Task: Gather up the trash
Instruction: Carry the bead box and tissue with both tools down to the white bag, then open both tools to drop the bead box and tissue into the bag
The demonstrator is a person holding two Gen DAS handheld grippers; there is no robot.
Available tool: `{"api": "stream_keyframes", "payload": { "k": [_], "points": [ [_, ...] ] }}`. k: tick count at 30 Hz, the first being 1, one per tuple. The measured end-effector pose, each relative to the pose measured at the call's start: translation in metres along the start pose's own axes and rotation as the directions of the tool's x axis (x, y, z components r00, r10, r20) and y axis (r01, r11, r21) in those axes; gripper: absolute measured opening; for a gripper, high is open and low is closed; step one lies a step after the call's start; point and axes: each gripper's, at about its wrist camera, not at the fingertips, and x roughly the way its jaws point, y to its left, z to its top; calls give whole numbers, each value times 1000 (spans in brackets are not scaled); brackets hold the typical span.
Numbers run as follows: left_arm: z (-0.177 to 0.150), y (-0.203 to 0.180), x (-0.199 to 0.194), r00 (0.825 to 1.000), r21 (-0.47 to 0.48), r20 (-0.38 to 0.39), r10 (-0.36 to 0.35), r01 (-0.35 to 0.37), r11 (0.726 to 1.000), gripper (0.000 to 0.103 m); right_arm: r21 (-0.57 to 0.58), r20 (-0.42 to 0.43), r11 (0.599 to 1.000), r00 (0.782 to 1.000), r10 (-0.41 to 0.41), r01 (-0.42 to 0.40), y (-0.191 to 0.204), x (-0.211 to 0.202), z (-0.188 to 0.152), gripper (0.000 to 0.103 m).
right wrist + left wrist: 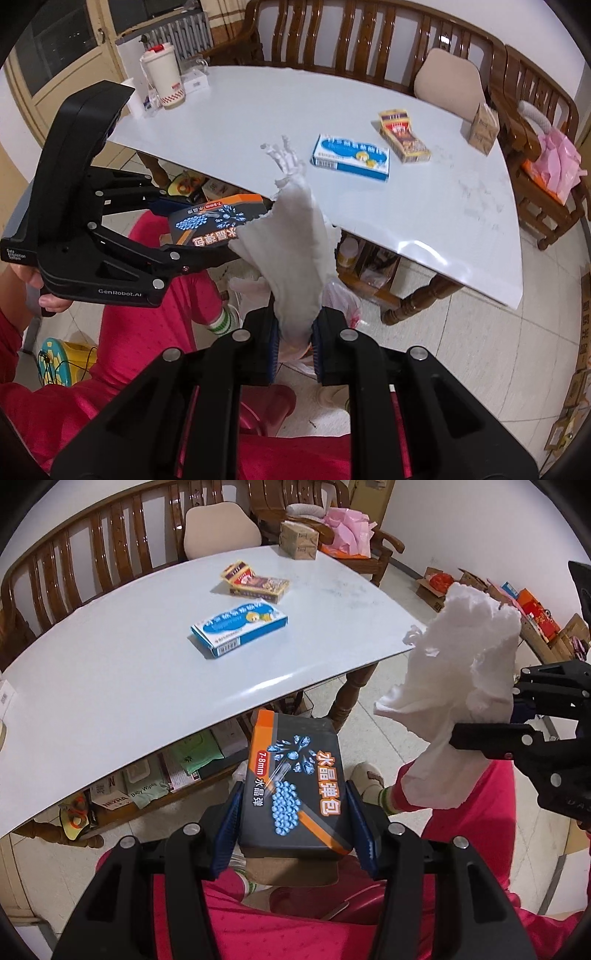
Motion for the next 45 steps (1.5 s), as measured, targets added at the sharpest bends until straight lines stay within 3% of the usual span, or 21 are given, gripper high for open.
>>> {"api": "stream_keyframes", "payload": {
  "k": [12,19,24,34,45],
  "points": [
    [-17,2,63,993,-8,-117,-6,5,1000,52,38,-75,999,997,-1,4,-16,62,-21,15],
    [-31,8,120,974,-43,-220,-46,38,998,52,60,-120,998,993,-3,10,-26,110,-34,15],
    [-42,20,161,950,-115,-290,-113,83,990,52,78,-159,996,987,-19,32,-38,145,-41,15],
    [-52,48,243,896,-257,-406,-181,78,963,52,108,-276,993,961,-5,36,-48,230,-56,15],
    [-68,74,309,824,-380,-508,-253,50,923,52,206,-418,978,906,69,21,-69,315,-75,15]
  ]
}}
